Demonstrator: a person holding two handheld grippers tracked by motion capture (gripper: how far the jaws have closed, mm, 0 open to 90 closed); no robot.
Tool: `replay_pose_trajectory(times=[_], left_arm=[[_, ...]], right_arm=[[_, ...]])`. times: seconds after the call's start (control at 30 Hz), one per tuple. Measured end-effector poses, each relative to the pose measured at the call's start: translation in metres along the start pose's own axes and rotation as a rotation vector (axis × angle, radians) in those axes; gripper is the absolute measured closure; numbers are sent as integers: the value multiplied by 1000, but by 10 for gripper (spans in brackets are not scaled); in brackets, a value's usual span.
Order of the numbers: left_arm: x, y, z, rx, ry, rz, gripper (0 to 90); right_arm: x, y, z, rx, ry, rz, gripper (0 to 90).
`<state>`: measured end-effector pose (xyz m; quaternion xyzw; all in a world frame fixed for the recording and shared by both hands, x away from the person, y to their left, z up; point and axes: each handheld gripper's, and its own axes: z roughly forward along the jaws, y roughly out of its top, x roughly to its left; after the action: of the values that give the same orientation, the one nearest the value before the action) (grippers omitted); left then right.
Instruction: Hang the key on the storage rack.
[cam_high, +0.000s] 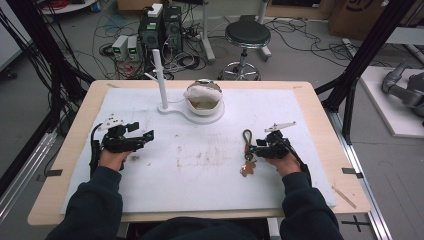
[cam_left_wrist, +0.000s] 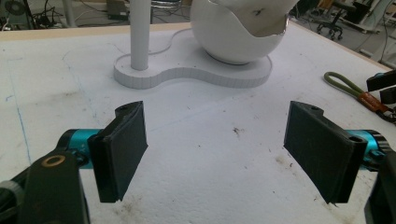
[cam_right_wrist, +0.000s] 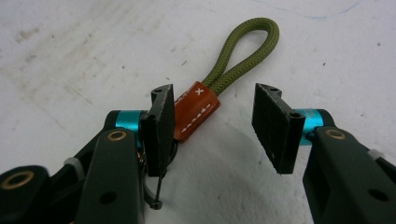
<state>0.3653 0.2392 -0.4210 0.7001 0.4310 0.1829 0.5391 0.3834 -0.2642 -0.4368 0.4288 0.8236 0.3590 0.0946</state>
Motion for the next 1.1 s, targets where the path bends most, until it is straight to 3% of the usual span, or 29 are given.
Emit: replay_pose_trajectory(times=[0.2,0.27,0.3,0.37,0.43,0.57,0.8,0.9,0.97,1.03,1.1], left_arm=[[0,0,0,4,2,-4,213],[0,0,1,6,-3,-4,213],[0,0,1,7,-2,-4,214],[0,0,1,6,-3,-3,214],[0,0,1,6,-3,-3,215],[0,0,0,6,-1,-5,216],[1,0,0,6,1,-5,217],[1,0,0,5,-1,-9,217],[1,0,0,5,0,-10,217],[1,0,0,5,1,-9,217],[1,-1,1,8,3,-10,217]], right_arm=[[2,1,3,-22,31,15,478],[4,2,6,-7,42,8,461],[7,2,11,23,51,-5,443],[14,3,13,32,10,-51,437],[17,4,13,44,-27,-79,510],[17,5,12,54,-42,-110,579],[28,8,13,61,-106,-272,591],[31,8,14,53,-115,-314,581],[26,9,14,47,-38,-257,551],[20,11,12,9,-16,-176,516],[12,13,9,-38,-2,-106,548]])
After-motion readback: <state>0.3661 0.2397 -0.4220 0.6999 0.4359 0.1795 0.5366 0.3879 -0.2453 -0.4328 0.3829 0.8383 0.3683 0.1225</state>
